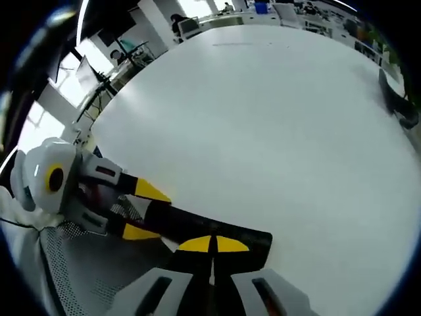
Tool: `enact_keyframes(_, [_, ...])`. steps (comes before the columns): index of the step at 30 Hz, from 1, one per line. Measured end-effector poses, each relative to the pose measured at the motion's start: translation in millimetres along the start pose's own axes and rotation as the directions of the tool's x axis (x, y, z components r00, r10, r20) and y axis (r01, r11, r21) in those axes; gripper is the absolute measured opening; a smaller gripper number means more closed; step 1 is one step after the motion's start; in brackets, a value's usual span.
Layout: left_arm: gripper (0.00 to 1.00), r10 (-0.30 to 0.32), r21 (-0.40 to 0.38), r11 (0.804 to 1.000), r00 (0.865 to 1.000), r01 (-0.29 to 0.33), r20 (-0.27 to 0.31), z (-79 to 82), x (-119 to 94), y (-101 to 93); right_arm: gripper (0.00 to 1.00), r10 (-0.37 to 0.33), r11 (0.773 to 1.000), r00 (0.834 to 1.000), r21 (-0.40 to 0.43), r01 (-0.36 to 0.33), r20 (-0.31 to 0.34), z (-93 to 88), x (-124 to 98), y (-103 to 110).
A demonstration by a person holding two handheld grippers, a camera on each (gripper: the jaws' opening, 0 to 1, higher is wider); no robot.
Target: Press the specified remote control buttons in sequence, fully releasing each button before pressing the next.
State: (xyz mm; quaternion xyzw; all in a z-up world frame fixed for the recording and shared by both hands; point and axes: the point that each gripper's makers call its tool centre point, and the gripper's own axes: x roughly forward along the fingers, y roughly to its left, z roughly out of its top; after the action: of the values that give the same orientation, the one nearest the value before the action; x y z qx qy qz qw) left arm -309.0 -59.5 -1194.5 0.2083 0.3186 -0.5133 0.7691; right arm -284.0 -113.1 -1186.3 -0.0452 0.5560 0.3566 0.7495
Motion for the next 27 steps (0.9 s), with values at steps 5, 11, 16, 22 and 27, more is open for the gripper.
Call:
enact_keyframes(5, [0.24,0.002,-0.002,1.000,1.000,-0.002,0.001,0.1,-0.1,-0.2,0.00,-0.035,0.998,0.999,-0.053,0.035,-0.002,-0.6,0.5,1.0])
enact_keyframes(11, [0.24,0.000,-0.004,1.000,1.000,0.000,0.003,0.2,0.1,0.0,0.00,-0.053,0.994,0.999,-0.099,0.053,-0.006,-0.6,1.2,-0.1])
enact_keyframes(16, [0.24,-0.001,-0.006,1.000,1.000,0.001,0.006,0.4,0.4,0.1,0.00,-0.047,0.995,0.999,-0.093,0.045,-0.010,-0.4,1.0,-0.6])
enact_keyframes(22, [0.24,0.000,-0.007,1.000,1.000,0.000,0.007,0.3,0.5,0.3,0.00,-0.029,0.997,1.000,-0.071,0.028,-0.009,-0.2,0.9,-1.1])
enact_keyframes(27, [0.24,0.000,-0.007,1.000,1.000,0.000,0.007,0.3,0.5,0.3,0.00,-0.018,0.999,1.000,-0.049,0.018,-0.008,-0.2,0.7,-1.4])
